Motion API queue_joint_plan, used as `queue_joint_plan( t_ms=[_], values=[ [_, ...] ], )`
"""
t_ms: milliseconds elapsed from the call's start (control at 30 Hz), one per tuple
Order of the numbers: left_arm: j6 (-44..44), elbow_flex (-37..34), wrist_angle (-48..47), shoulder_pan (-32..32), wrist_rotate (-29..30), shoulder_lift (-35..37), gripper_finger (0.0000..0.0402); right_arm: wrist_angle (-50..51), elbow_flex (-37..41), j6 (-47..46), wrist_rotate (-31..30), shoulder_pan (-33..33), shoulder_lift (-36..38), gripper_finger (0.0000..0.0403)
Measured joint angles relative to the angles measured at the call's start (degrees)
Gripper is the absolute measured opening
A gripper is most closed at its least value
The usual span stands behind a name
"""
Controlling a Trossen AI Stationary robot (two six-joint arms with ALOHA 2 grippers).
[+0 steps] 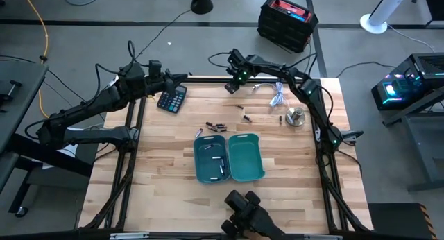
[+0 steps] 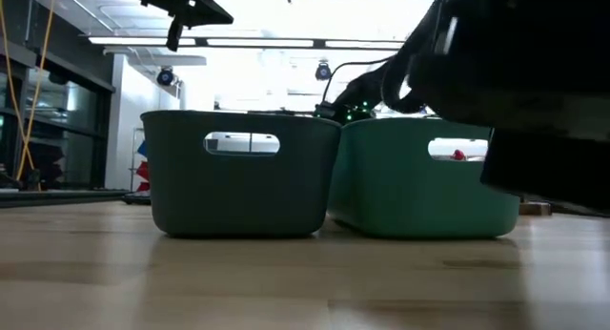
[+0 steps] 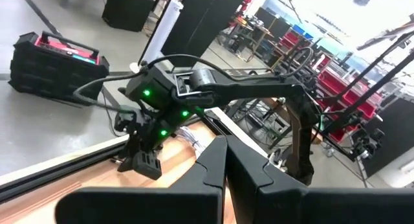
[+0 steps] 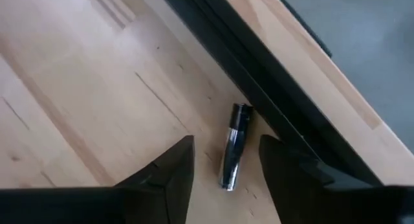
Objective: Sort batteries
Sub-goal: Put the silver battery into the blue bin
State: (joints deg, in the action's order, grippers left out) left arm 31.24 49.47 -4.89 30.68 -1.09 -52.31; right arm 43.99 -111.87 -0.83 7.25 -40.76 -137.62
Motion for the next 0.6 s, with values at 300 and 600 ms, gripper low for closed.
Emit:
queue_joint_plan(
  t_ms=[300, 600],
  values=[
    [0.1, 0.0, 1.9, 0.0, 0.2, 0.0, 0.0, 5.9, 0.0, 5.2, -1.0, 0.1, 0.6, 0.0019],
    [-3.7, 0.0, 5.8, 0.1, 0.3, 0.0, 0.0, 9.9, 0.0, 6.1, 6.6, 1.2, 13.8, 0.0005]
  ],
)
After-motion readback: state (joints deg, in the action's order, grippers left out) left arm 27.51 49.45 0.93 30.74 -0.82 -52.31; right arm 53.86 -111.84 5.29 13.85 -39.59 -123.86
